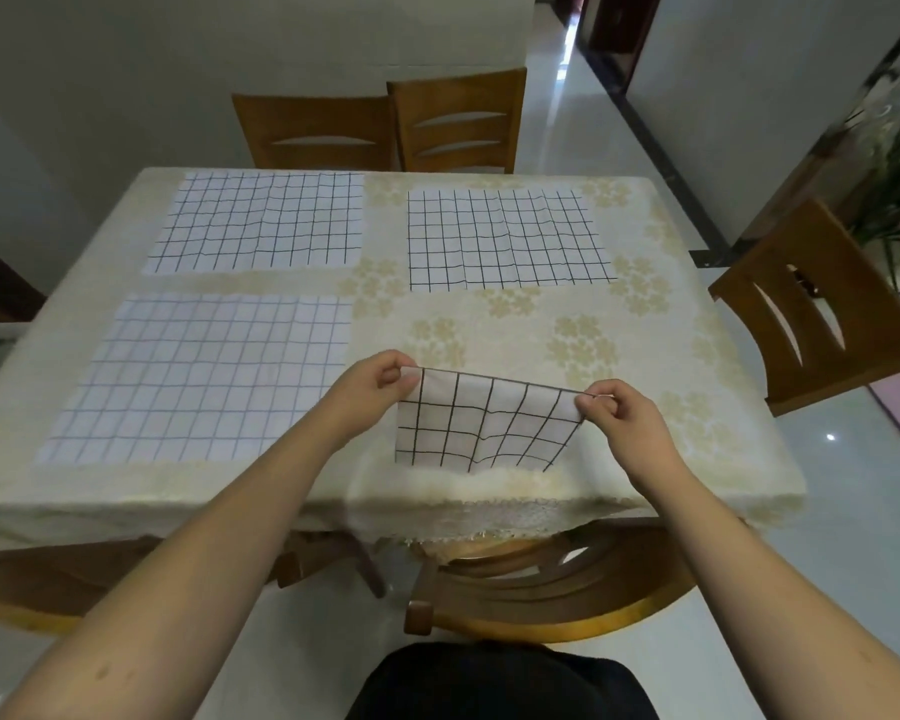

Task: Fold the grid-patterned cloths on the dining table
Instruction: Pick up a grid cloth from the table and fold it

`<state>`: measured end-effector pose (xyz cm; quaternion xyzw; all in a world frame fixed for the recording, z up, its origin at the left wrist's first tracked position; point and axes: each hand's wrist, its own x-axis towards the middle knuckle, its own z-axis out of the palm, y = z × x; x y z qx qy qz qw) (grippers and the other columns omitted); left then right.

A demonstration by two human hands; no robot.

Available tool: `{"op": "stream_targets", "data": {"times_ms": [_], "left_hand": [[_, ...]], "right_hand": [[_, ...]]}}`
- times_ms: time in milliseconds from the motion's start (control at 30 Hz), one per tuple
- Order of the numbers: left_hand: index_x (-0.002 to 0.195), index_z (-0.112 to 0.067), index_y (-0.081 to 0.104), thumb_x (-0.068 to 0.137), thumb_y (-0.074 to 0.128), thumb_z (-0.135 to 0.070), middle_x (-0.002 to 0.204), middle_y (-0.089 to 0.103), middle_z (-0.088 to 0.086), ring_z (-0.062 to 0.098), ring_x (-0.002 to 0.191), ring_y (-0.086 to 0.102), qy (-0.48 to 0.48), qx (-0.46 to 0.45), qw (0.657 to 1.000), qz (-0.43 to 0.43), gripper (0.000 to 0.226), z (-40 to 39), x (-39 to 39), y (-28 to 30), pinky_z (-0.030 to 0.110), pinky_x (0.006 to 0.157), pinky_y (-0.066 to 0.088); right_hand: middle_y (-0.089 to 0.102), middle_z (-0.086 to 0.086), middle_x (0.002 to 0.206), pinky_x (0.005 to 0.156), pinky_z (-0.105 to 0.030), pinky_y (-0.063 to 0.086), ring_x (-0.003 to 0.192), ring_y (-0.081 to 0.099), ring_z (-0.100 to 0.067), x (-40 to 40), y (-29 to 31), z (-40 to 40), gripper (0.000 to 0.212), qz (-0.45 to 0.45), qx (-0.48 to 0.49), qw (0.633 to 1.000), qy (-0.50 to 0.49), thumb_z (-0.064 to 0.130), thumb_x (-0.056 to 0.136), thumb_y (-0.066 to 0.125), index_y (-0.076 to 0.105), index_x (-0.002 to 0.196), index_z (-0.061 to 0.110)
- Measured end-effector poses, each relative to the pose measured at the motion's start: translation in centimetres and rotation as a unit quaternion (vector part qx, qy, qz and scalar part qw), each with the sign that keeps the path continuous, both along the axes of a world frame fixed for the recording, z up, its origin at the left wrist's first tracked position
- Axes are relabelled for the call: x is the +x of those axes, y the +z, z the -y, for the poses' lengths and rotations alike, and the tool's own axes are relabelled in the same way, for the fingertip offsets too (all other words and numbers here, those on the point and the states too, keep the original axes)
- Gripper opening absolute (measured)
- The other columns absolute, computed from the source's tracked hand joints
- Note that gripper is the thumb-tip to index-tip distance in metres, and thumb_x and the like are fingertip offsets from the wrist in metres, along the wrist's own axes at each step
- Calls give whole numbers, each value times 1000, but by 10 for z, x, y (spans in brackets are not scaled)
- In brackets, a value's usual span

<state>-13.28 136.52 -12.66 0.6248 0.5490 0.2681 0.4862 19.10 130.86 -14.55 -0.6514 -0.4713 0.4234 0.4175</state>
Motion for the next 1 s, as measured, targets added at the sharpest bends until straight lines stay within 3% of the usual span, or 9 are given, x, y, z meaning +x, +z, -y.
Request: {"op": "stream_targets", "data": {"times_ms": [100,200,400,533,600,667,733,833,1000], "left_hand": [[97,-22,62,96,56,-35,63,49,-7,10,68,48,32,-29,999,22,14,-8,6,-2,25,74,41],[102,-21,62,96,56,-36,60,43,-8,9,61,44,49,-43,998,-7,17,-21,16,-13,24,67,42],[114,-21,59,96,57,-32,82,59,-2,14,72,53,100,-92,990,-45,21,-55,45,-51,24,61,42],[121,-25,54,97,54,-29,92,59,1,14,69,53,134,-89,983,-91,24,-77,72,-76,24,55,38],[128,-25,49,97,51,-23,102,63,3,17,80,59,154,-70,980,-107,31,-92,81,-87,24,60,41],[128,-22,50,96,49,-18,108,65,5,22,94,62,182,-59,976,-108,33,-110,85,-93,26,67,43],[125,-22,53,95,49,-15,107,66,5,22,97,62,193,-64,973,-110,31,-120,88,-97,26,69,43],[114,-24,59,93,49,-15,102,67,4,20,94,63,179,-74,975,-110,25,-111,94,-106,25,68,43],[102,-26,65,92,55,-17,90,69,0,14,81,63,144,-101,978,-114,17,-52,107,-128,14,65,42]], "right_hand": [[41,3,57,70,-27,49,59,45,-11,0,-10,0,9,-44,-11,999,-16,18,92,64,61,94,9],[35,2,58,66,-32,43,62,38,-16,3,-21,-11,9,-81,-36,995,-51,20,92,64,62,95,12],[59,-14,73,65,-38,47,67,52,-25,16,-56,-45,7,-96,-106,986,-86,23,88,69,67,90,16],[53,-3,58,52,-29,46,46,48,-16,24,-85,-65,17,-58,-155,980,-112,21,89,68,66,96,6],[57,-3,62,61,-35,54,53,55,-18,28,-99,-72,16,-28,-179,973,-141,21,89,68,66,95,6],[64,-2,74,73,-38,54,73,62,-23,36,-112,-76,15,33,-212,964,-156,23,87,67,67,94,9],[66,-2,96,75,-30,45,88,61,-23,43,-116,-79,22,109,-240,957,-124,25,89,64,66,106,12],[65,-5,119,80,-28,45,102,62,-23,53,-117,-90,36,156,-228,958,-79,26,88,64,63,122,14],[67,-4,114,78,-20,40,92,58,-12,36,-116,-120,32,185,-197,961,60,30,91,63,67,120,18]]}}
